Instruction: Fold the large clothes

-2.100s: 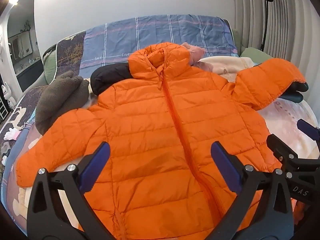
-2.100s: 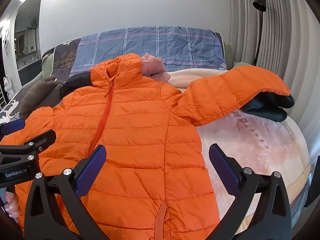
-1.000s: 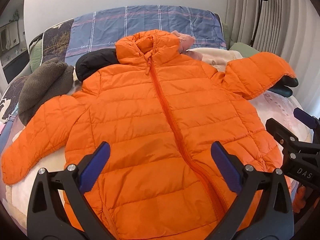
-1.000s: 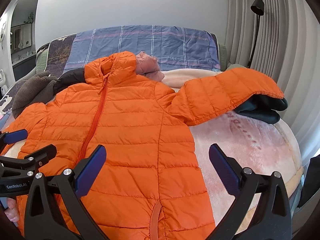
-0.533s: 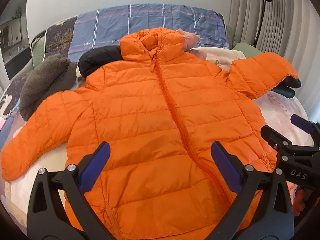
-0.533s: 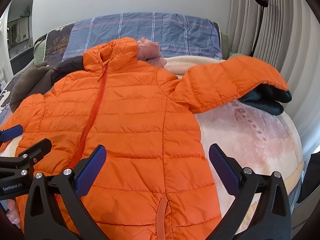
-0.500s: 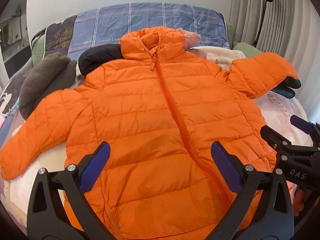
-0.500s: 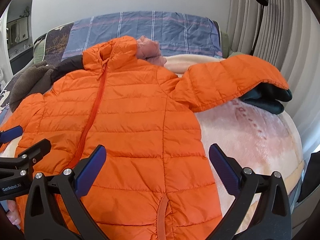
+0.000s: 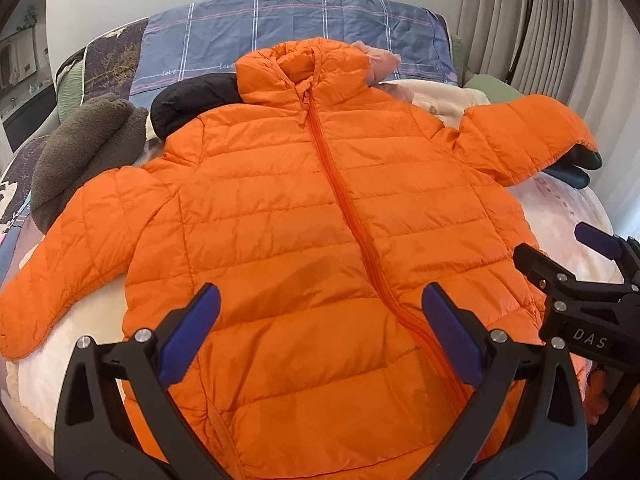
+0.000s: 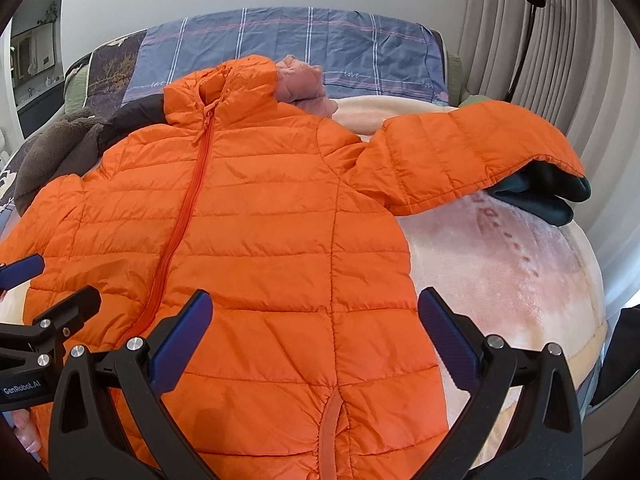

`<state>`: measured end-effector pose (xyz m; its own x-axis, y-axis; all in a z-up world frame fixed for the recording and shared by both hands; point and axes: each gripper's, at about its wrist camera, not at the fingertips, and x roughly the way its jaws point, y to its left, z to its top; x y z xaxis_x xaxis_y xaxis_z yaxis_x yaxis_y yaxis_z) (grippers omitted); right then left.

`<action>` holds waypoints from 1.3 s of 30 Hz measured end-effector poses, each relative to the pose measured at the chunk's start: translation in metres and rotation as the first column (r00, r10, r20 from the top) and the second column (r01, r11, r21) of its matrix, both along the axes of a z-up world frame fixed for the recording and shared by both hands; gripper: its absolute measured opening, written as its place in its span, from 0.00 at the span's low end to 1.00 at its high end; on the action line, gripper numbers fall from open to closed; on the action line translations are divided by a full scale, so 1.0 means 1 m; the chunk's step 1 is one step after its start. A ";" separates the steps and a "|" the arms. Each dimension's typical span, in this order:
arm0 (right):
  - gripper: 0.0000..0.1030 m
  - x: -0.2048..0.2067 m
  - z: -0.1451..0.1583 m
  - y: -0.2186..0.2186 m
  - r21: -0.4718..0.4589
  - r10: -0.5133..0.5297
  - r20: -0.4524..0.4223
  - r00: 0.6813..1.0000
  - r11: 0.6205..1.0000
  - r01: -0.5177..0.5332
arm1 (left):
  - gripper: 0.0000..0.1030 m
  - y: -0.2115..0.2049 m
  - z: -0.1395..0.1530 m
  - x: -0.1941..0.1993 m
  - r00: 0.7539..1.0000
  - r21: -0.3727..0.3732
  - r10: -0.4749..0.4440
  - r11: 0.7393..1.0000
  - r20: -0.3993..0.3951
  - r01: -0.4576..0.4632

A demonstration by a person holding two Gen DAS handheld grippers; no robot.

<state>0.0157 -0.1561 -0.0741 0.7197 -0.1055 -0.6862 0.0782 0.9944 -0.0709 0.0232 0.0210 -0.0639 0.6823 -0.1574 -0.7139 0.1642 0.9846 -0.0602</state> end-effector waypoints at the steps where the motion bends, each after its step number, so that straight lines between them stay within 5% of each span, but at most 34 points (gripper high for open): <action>1: 0.99 0.000 0.000 -0.001 0.001 -0.001 -0.001 1.000 1.000 0.001 | 0.98 0.000 0.000 0.000 1.000 0.001 0.004 1.000 0.004 -0.004; 9: 0.99 -0.001 0.003 -0.002 0.008 -0.012 0.019 1.000 1.000 0.012 | 0.98 -0.004 0.004 -0.005 0.999 0.047 0.006 0.999 0.044 -0.008; 26: 0.99 0.002 -0.002 -0.006 0.021 -0.005 0.014 1.000 1.000 0.005 | 0.98 0.000 0.000 -0.001 0.999 -0.022 -0.035 0.999 0.021 0.035; 33: 0.99 0.023 0.021 -0.003 -0.004 0.106 0.045 0.993 0.994 -0.106 | 0.79 0.023 0.040 0.028 0.992 -0.051 -0.013 0.999 0.123 0.020; 39: 0.99 0.073 0.064 -0.012 0.052 0.220 0.120 0.968 0.972 -0.227 | 0.71 0.057 0.087 0.110 0.989 -0.104 0.056 0.994 0.139 -0.042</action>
<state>0.0884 -0.1677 -0.0097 0.7932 0.1089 -0.5991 -0.1428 0.9897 -0.0093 0.1336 0.0779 0.0234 0.7838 -0.1874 -0.5920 0.1300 0.9818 -0.1386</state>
